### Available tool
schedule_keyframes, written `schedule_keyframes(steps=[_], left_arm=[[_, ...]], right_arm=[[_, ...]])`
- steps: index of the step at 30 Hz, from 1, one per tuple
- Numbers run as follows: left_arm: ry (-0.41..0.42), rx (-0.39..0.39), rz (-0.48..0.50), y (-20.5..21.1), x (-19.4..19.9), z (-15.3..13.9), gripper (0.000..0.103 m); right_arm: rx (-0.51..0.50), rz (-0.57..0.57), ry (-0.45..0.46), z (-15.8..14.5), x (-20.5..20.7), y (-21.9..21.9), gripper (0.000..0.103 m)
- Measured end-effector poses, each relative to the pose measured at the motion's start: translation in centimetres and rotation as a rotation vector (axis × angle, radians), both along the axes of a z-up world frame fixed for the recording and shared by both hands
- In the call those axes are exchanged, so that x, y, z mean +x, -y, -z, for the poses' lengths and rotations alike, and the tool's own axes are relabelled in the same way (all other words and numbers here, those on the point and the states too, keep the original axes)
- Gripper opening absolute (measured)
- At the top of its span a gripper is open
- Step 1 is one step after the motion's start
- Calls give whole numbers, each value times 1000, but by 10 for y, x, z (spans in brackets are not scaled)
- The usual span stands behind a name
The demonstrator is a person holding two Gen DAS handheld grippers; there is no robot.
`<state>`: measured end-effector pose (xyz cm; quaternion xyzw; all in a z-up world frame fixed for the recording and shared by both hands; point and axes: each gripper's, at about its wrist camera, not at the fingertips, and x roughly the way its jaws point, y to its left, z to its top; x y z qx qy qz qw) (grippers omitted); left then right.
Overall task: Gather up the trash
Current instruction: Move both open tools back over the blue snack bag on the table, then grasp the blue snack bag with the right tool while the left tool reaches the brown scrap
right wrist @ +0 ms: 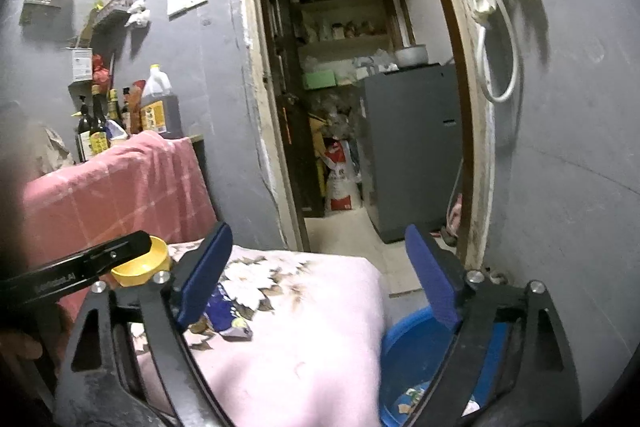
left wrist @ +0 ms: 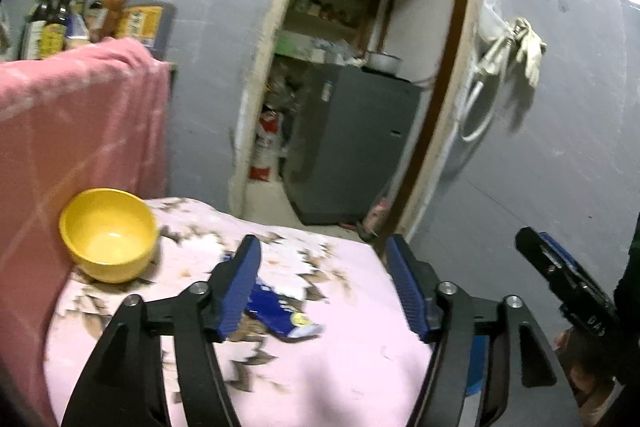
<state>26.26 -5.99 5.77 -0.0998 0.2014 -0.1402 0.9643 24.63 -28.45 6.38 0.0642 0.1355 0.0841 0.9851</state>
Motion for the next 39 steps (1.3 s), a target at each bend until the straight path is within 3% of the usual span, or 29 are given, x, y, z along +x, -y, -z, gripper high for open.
schedule_keyframes(steps=[2,5,13,24,33,39], left_arm=[[24,0,-32,-12,-5,0,82],[74,-7,-91,-29,-15,3,96],[132,37,-181,-61,-29,11,99],[136,58,-229,-85,-27,30,99],[113,68,-243,-92,-16,45,99],[65,78,-244,-93,-3,57,99]], right_arm=[[3,-4,14,-1,-1,-8,102],[8,-4,39,-2,-2,-20,103],[3,-39,104,1,-5,-53,103],[-35,-106,122,16,1,-86,103],[-69,-134,82,36,16,-99,103],[-84,-150,-10,55,37,-101,103]])
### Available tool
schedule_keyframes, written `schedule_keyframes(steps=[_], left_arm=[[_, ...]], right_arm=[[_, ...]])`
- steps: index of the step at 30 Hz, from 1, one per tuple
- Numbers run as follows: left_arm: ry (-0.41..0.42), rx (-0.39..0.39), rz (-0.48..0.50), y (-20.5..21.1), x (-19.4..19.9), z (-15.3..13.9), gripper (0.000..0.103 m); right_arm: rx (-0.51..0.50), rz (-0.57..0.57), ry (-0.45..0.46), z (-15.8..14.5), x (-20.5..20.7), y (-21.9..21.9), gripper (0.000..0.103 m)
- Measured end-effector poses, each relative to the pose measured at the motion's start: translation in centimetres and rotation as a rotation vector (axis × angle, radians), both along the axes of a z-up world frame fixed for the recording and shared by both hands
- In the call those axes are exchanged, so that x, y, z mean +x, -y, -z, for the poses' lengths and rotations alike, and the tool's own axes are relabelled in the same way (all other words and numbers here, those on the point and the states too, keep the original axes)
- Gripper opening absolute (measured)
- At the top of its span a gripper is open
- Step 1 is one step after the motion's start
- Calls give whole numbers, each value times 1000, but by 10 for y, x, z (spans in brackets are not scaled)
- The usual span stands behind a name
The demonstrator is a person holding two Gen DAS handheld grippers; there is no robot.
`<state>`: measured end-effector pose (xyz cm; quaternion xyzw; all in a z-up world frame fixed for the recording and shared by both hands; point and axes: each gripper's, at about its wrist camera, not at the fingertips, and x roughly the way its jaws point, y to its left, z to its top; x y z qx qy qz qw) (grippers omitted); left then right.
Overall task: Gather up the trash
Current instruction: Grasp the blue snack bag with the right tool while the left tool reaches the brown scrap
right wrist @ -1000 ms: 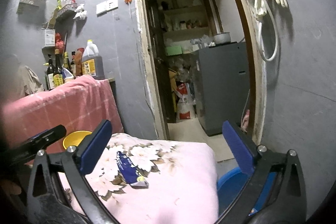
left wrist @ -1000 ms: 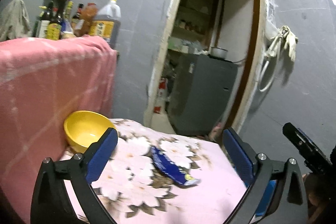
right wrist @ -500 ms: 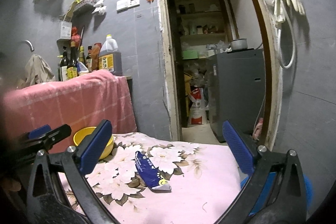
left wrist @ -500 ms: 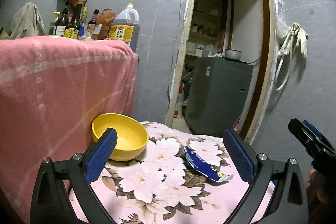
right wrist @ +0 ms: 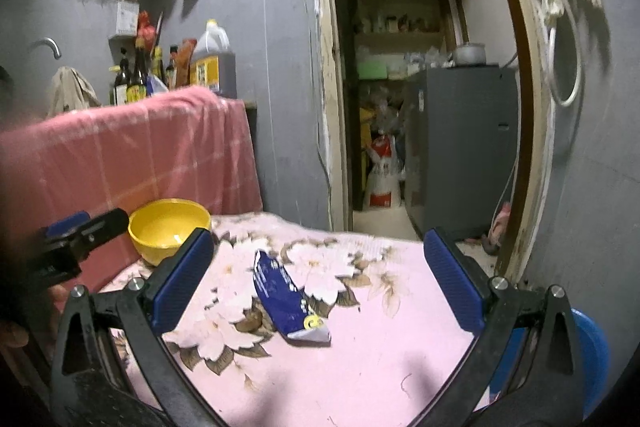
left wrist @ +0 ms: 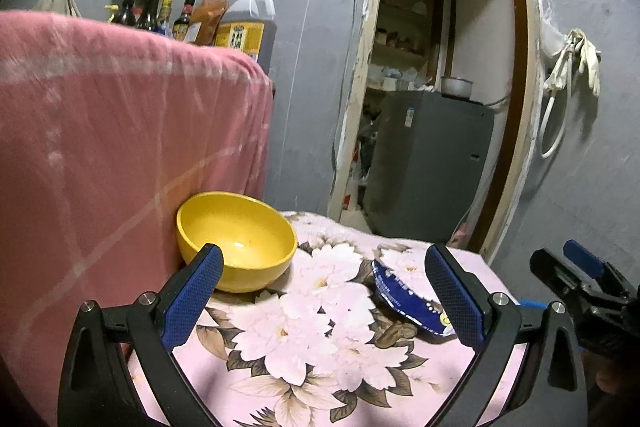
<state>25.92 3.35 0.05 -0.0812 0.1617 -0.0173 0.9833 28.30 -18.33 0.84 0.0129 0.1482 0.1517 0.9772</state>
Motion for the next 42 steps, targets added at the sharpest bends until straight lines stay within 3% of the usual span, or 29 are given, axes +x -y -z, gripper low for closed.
schedule_keyframes(steps=[12,25,31,42], left_arm=[[-170,15,-15,-2,33,28,99],[-312,-10,-10,-5,51,50,98],[-348,-14,9,-3,55,54,98],[-395,10,56,13,61,60,98]], right_arm=[[-52,-43,-251,36,48,-2,103],[-155,-176,-502,77,84,-33,75],[-177,-197,-553,89,94,-42,58],[-119,-176,-559,89,91,-25,55]])
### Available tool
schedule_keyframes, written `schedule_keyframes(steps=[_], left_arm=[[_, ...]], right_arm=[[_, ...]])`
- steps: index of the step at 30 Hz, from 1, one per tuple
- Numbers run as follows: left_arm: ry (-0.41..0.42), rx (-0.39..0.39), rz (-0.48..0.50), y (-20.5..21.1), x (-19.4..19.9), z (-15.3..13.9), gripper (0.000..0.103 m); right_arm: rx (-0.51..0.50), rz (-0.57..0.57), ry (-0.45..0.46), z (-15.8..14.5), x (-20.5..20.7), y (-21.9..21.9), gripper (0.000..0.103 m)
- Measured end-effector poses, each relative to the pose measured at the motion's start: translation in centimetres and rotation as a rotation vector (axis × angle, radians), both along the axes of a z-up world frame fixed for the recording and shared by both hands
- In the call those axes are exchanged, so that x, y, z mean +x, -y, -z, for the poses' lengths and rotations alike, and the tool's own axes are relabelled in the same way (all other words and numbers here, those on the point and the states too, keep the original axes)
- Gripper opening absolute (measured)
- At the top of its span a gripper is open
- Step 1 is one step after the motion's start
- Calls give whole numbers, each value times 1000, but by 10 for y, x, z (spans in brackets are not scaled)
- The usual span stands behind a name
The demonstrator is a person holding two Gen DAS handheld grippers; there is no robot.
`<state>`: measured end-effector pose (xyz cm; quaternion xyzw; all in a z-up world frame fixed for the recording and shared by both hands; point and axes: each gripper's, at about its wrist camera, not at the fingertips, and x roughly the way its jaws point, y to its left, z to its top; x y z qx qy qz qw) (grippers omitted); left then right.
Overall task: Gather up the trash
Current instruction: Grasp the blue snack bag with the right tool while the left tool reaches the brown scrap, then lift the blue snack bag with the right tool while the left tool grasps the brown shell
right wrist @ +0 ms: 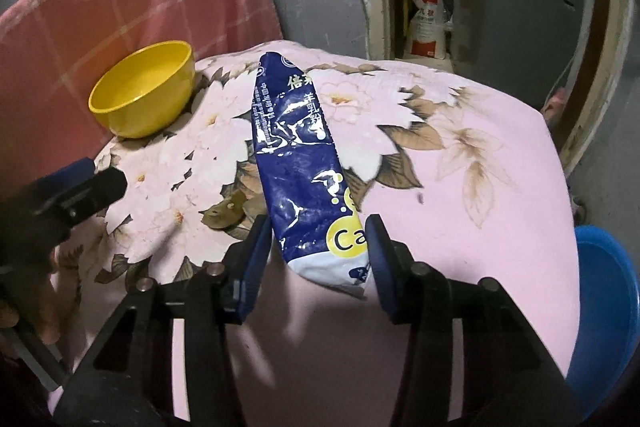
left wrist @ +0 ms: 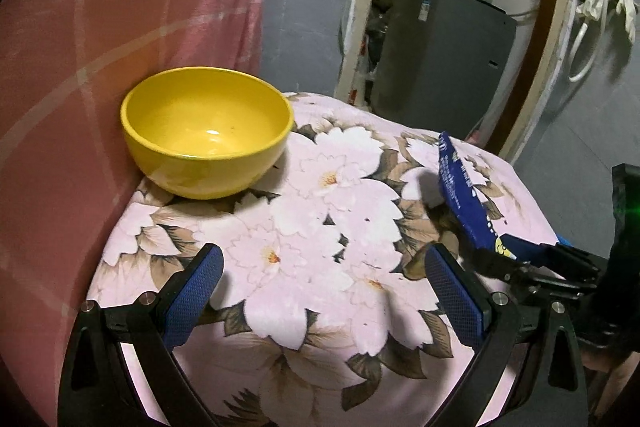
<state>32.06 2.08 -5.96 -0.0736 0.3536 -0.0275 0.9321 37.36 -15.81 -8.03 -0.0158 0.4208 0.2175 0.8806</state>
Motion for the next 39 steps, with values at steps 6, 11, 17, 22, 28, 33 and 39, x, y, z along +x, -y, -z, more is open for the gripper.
schedule_keyframes(steps=[6,11,17,22,28,33,39], left_arm=[[-11,11,59,17,2,1,98],[-33,27,103,33,7,6,98],[-76,47,151,47,19,13,71],[-128,38,198,54,29,23,54],[-153,37,225,59,38,28,37],[-156,44,228,60,40,28,26],[-151,56,246,64,42,28,18]], right_arm=[[25,62,8,-4,-6,20,54],[37,88,5,-4,-10,31,54],[51,99,8,-4,-10,37,54],[75,100,10,-3,-11,40,54],[89,98,9,-3,-11,44,54],[101,98,8,-3,-12,45,54],[109,89,3,-3,-13,43,54]])
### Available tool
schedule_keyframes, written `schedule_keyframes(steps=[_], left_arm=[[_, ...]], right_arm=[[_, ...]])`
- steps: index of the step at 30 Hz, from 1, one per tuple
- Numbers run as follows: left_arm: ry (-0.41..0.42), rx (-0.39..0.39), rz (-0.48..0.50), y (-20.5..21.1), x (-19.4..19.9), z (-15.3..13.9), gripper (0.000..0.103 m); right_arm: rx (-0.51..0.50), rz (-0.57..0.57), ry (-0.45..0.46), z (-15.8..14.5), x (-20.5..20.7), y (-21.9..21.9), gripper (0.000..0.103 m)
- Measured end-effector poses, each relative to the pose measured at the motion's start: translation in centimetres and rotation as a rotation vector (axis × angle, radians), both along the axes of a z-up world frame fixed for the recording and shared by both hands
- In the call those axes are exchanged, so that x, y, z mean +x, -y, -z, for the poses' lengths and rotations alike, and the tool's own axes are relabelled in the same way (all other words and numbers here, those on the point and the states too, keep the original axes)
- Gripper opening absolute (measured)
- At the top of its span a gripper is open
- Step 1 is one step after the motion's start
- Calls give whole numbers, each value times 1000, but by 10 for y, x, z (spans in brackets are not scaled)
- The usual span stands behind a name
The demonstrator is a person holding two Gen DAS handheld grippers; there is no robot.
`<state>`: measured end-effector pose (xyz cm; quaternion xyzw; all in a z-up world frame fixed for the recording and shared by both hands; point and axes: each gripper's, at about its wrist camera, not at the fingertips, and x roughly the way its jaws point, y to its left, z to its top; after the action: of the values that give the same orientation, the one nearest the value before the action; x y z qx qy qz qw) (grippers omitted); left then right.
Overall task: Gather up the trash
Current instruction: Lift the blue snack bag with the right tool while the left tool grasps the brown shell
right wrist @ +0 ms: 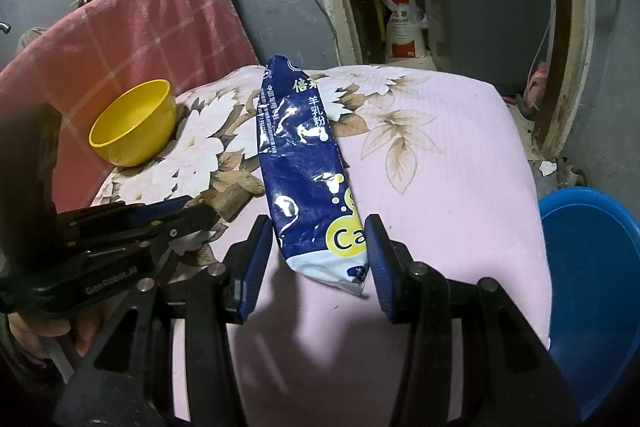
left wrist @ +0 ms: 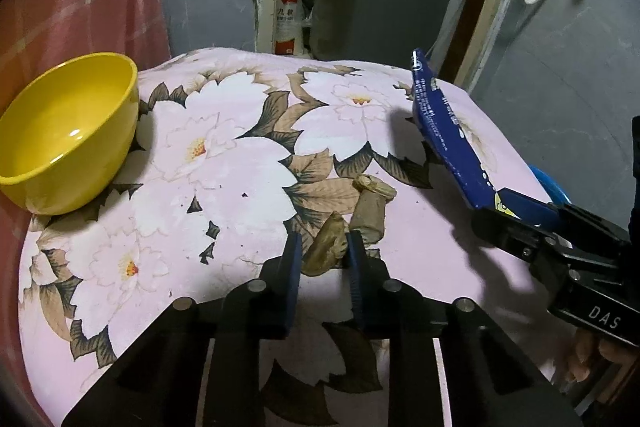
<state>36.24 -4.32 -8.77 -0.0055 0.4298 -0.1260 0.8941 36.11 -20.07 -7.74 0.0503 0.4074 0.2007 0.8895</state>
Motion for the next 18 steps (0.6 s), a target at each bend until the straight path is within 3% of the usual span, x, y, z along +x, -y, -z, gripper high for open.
schedule_keyframes(steps=[1,11,18], left_arm=[[3,-1,1,1,0,-1,12],[62,-39,5,0,-18,-16,10],[151,-146,-20,-8,-37,-41,10]], right_arm=[[1,-3,-1,0,-1,0,54],[9,-10,3,-7,-13,0,54],[24,2,68,-26,-29,3,54]])
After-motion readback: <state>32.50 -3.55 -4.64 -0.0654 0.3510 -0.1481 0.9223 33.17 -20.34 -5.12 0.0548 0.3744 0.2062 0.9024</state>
